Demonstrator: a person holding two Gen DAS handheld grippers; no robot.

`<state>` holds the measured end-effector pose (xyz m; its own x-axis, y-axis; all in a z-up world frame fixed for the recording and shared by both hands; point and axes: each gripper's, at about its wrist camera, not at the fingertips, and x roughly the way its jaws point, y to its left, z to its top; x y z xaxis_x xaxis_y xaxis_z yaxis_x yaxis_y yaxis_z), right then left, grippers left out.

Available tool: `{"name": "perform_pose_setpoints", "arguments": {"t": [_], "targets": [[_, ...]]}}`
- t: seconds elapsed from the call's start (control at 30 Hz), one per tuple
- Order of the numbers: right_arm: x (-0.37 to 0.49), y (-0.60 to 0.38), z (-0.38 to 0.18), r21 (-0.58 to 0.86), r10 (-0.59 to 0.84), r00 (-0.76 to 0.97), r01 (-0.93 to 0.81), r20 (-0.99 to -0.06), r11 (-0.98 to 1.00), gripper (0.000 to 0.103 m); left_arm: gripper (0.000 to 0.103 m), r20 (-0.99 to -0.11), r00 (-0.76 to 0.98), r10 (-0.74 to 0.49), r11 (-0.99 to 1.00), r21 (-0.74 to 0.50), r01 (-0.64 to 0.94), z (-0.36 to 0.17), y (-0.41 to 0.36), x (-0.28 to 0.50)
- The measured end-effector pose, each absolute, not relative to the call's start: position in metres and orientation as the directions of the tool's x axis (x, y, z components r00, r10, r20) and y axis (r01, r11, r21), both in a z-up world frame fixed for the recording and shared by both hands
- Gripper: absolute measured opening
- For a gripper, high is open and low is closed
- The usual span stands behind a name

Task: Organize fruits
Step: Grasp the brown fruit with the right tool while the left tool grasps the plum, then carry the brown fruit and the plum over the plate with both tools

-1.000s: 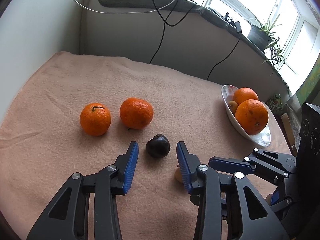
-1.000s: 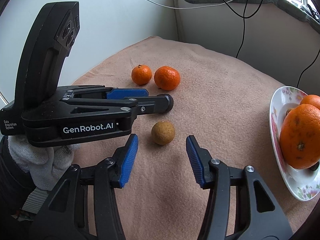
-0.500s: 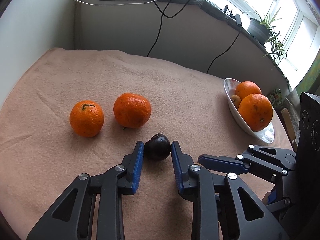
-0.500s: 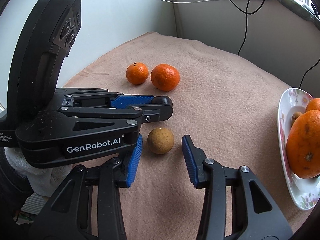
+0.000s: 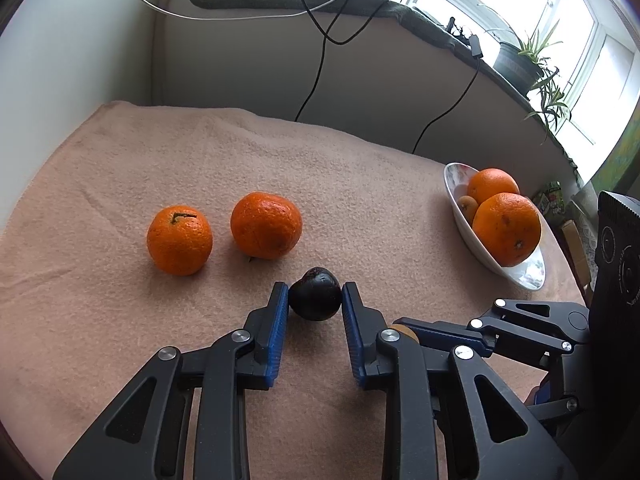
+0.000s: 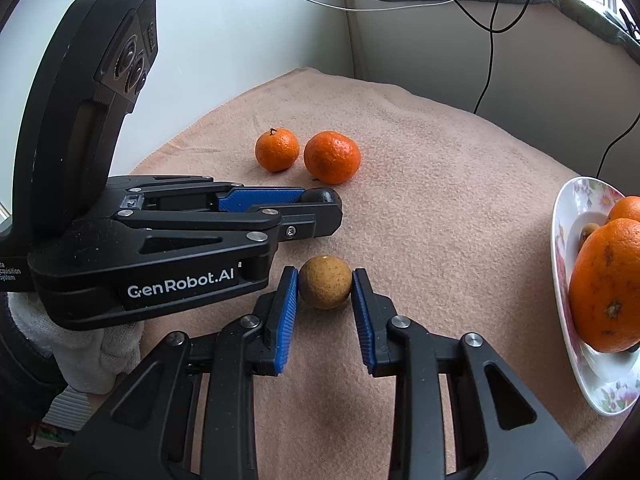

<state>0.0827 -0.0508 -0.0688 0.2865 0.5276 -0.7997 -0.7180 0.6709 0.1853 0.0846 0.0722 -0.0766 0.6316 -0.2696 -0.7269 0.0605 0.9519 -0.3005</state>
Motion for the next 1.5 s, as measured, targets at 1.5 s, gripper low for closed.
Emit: {"name": "perform_pose_setpoints", "arguments": {"t": [1.5], "targets": [[0.080, -0.239, 0.002, 0.186, 0.449, 0.571, -0.459, -0.687, 0.869, 0.029, 0.025, -0.624, 0.695, -0.357, 0.931, -0.296, 0.212, -0.018, -0.006, 0.092]]}}
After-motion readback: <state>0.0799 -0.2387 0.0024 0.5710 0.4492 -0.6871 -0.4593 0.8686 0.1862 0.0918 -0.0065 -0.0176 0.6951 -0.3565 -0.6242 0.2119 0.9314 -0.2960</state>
